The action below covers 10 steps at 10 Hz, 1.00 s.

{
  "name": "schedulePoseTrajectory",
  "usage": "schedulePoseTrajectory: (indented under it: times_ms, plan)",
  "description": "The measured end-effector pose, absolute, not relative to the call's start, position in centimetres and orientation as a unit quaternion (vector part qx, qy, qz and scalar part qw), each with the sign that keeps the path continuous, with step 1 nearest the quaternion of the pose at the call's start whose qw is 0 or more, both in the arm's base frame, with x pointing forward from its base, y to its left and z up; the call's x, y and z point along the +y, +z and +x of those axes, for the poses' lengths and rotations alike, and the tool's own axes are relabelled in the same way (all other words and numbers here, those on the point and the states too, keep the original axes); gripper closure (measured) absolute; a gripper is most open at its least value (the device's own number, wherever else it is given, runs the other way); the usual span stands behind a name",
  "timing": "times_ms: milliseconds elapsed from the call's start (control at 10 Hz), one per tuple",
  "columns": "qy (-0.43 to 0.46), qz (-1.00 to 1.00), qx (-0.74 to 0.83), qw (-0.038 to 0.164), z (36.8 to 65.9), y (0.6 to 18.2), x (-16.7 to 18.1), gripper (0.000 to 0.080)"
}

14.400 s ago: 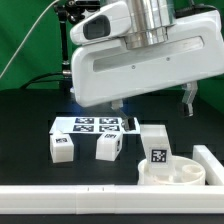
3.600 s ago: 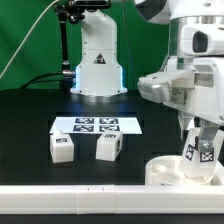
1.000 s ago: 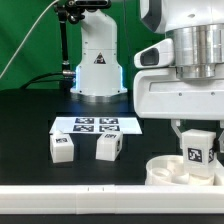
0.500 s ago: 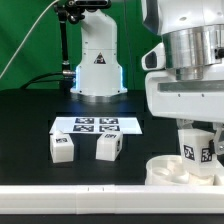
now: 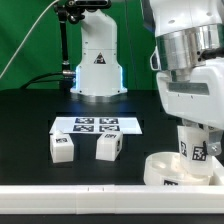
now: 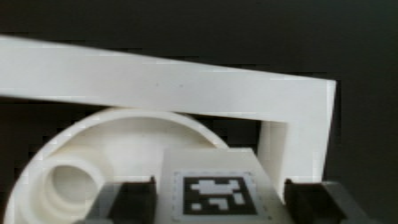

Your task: Assemble stool

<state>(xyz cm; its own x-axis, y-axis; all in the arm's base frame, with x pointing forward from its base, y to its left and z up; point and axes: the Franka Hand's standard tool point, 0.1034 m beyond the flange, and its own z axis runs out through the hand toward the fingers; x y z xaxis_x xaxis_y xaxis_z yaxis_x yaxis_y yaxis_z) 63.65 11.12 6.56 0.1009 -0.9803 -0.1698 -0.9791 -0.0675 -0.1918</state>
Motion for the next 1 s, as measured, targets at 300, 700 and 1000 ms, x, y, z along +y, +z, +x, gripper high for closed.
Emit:
schedulePoseTrajectory:
  times_ms: [300,700,1000]
  plan:
    - [-0.005,-0.75,0.649,0.131,63.8,7.1,11.2,0.0221]
    - [-0.027,-0.82,0.554,0.144,64.8,10.3,11.3,0.015]
    - [-0.042,-0.874,0.463,0.139,64.7,10.2,11.3,0.015]
